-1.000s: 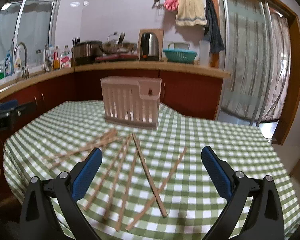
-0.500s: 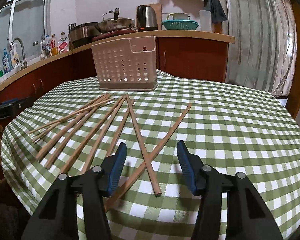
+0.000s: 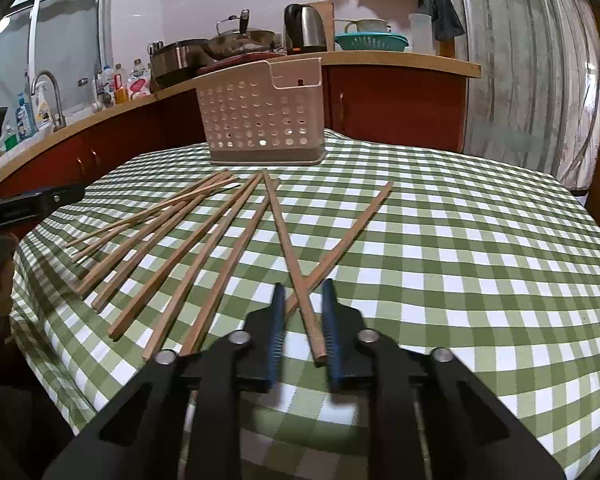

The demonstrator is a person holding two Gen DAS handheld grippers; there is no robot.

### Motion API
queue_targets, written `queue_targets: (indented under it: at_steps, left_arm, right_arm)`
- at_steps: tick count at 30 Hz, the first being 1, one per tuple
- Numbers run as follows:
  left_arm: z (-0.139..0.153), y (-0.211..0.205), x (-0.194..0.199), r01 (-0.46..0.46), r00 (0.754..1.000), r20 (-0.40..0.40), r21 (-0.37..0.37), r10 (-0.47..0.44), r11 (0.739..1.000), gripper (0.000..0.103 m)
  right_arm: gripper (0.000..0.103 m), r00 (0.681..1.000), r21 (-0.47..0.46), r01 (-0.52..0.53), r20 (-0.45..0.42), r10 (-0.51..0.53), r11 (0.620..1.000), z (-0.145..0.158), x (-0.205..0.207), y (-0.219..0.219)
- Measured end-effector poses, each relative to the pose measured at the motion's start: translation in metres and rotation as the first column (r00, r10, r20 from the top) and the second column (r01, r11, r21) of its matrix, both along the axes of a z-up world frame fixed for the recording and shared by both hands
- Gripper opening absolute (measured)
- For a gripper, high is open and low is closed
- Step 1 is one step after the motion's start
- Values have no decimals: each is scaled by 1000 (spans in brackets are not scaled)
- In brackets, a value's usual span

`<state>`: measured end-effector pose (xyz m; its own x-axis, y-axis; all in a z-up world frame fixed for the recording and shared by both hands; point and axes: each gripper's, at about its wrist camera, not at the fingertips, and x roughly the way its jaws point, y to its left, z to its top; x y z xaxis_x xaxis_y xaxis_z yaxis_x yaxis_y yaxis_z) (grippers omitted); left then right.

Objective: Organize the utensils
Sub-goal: 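Close the right gripper on a wooden chopstick while the left gripper closes on another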

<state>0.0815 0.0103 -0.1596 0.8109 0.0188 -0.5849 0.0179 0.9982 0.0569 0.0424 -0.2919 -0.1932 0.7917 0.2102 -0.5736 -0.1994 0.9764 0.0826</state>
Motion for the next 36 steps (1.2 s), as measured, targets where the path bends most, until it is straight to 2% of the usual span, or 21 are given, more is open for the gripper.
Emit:
queue_targets:
  at_steps: [5,15,21,29,34,36]
  left_arm:
    - [-2,1,0,-3,1000,-6,3,3,1000,99]
    - [-14,10,3,10,1000,-19,30,-10,999,98]
    - [-27,17,5,50,997,-64,63,-46,997,81]
    - [-38,19,9,115,984,-138,12,-113,993,71]
    - [-46,20,14,133,972,-189,-48,-140,990,52]
    - [-46,19,12,146,971,-187,-47,-152,988,44]
  right_arm:
    - [8,1000,-1,-4,1,4,1000,0,-1,1]
    - [7,1000,-7,-1,30,2,1000,6,-3,4]
    - [7,1000,-9,-5,30,5,1000,7,-3,7]
    - [7,999,-11,-5,32,6,1000,7,-2,9]
    - [7,999,-7,-3,35,3,1000,8,-2,9]
    - [7,999,-5,-1,36,1,1000,9,-2,9]
